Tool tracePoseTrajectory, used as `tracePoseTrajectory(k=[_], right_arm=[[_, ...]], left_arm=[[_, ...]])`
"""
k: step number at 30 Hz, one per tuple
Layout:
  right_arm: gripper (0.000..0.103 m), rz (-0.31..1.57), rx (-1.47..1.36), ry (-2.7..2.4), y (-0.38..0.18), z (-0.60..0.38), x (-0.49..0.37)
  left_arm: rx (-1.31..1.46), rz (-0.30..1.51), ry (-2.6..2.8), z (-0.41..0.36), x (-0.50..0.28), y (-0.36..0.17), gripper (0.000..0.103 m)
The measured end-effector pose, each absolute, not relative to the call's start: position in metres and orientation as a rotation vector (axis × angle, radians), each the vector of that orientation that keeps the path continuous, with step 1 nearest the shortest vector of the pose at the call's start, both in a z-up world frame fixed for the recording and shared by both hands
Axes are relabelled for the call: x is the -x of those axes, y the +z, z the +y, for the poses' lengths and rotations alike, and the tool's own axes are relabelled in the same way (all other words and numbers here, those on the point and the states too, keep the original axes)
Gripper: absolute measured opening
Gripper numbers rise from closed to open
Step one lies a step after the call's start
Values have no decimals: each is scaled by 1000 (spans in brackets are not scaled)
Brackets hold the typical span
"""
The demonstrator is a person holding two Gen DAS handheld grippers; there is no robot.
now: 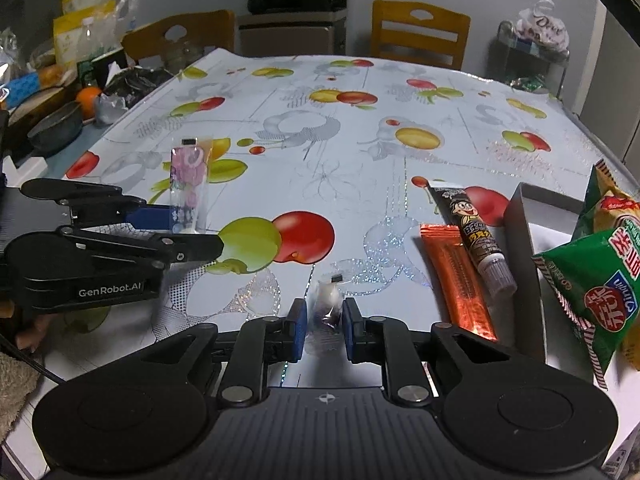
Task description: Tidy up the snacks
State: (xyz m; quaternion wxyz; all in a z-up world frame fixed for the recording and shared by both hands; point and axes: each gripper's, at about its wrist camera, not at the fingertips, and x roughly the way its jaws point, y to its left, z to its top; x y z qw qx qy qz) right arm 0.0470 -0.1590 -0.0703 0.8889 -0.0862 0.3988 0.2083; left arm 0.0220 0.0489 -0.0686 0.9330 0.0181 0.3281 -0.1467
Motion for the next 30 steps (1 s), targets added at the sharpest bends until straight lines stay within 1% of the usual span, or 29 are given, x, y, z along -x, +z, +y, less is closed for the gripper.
tracePoseTrajectory(k=[3,4,7,10,12,14,15,16,17,18,23,30], right_arm=[[41,822,181,438,-69,-157,-46],[44,813,190,439,-69,-156,-45],[49,802,206,435,-69,-152,-45],[49,811,199,425,-72,-151,-46],[48,809,204,430,-74,-149,-46],[44,793,218,428,-76,-148,-43],[36,784,219,428,-76,-148,-43],[24,778,221,428,-76,-148,-42],[19,773,226,427,-76,-148,-42],[17,769,232,427,-76,-147,-41],[16,761,208,453,-73,-152,-35],[16,685,189,495,-54,-168,-15]], left_arm=[[-17,673,-300,51,-23,-69,31],[-14,673,-298,52,-23,-69,30],[0,673,-289,54,-25,-69,26],[11,673,-284,55,-25,-69,22],[24,674,-283,57,-26,-69,21],[32,675,-281,58,-27,-69,20],[34,675,-280,58,-27,-69,19],[36,675,-278,58,-28,-69,17],[39,674,-276,59,-28,-69,16],[43,674,-276,59,-28,-69,16],[61,673,-275,62,-29,-69,13],[52,635,-215,61,-26,-65,11]])
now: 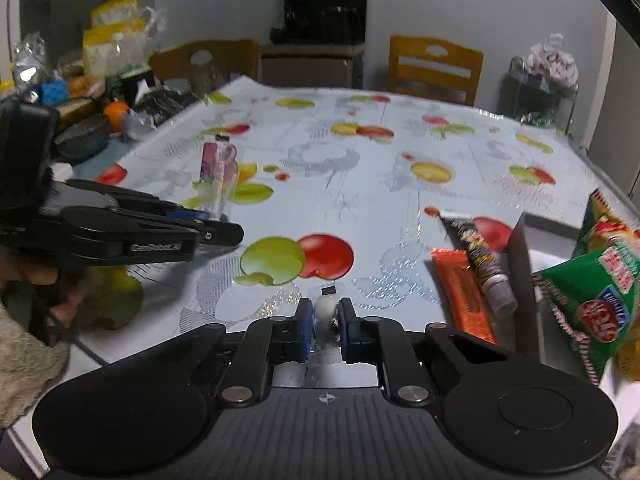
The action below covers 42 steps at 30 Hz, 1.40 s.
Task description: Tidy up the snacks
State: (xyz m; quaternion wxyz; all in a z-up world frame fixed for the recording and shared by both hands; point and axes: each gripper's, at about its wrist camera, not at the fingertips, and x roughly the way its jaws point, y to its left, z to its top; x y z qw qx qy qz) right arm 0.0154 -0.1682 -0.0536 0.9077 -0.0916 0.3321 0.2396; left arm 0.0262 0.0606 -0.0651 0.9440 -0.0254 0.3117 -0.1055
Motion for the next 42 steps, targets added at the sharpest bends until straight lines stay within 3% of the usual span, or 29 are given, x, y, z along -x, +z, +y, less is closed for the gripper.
tracePoseTrajectory(k=[20,42], right_arm=[[16,591,140,598,-36,-208,7],[16,495,30,481,-15,-312,3]], left_arm=[[-43,585,-182,9,27,-16,11],[-180,542,-368,-118,2,19,11]])
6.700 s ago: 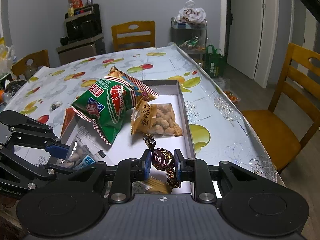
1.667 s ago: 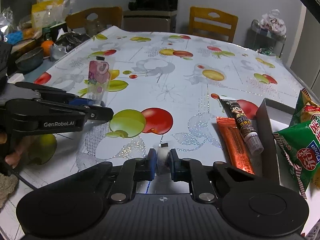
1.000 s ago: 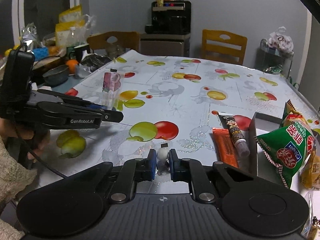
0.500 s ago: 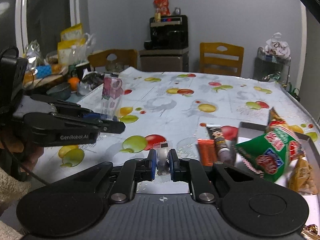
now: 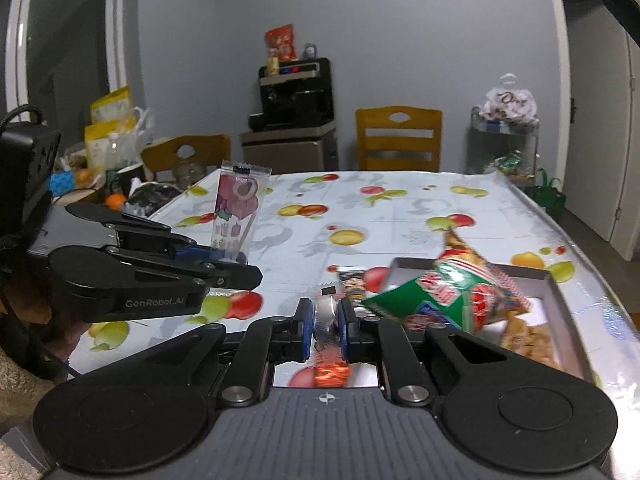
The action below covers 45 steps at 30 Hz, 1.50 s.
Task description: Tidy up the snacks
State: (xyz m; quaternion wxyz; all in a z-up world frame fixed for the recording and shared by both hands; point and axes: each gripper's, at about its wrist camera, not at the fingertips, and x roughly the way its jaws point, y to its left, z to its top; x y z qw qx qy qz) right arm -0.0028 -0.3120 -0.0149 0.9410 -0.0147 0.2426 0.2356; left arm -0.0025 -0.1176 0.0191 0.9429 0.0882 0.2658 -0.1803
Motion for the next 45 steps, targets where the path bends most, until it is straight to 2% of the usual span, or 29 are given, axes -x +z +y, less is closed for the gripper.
tracePoseTrajectory(k=[12,32,45], right_arm=[[16,507,44,310,-19,-350,1],[16,552,37,196,-37,-386,-1],[16,582,-32,153,-52,-425,0]], left_arm=[[-231,529,-474,-167,-3,25,11],[-272,557,-633,-208,-4,14,11],[-316,668,-725,-239,-17,-13,11]])
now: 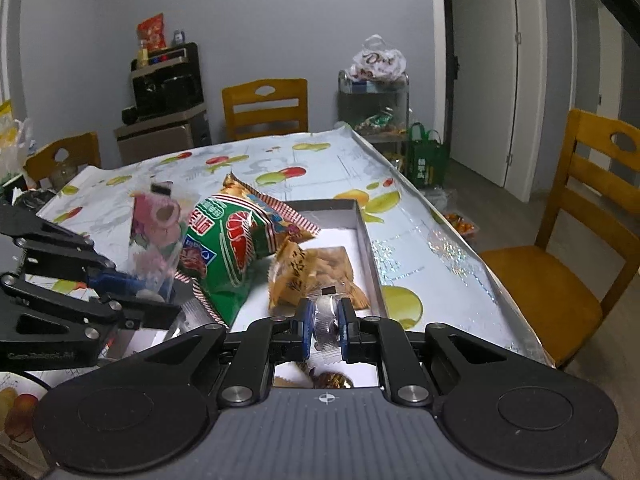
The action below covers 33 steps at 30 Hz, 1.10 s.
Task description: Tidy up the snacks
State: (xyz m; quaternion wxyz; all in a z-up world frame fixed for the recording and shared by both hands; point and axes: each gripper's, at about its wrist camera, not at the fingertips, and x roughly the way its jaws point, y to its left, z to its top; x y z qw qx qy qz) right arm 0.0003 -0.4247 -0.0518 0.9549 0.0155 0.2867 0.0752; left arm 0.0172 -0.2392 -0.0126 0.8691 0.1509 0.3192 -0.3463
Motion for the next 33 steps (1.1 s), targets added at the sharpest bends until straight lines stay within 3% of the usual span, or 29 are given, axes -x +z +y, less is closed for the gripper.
tracePoseTrajectory(k=[22,25,27,28,29,31,32,33], right_arm=[[17,599,-45,143,-58,-424,-7],[25,597,-46,141,-57,-424,-7],[30,590,-47,137,-56,-424,-6],[30,586,-46,136,-55,-424,-6],[31,584,-45,135,-54,-424,-5],[39,578,-45,130,-53,-424,-4],[42,575,-45,128,-52,-425,-4],[47,572,-45,127,-51,-424,-3]], left_arm=[[-309,744,-724,-239,-23,-26,12],[-310,746,-719,-238,-22,-25,14],[-308,747,-713,-236,-22,-25,22],[-306,742,-707,-236,-22,-24,33],[-302,733,-699,-235,-21,-22,51],[-299,706,-679,-232,-18,-19,71],[-303,684,-668,-230,-17,-16,81],[-304,670,-663,-228,-15,-14,84]])
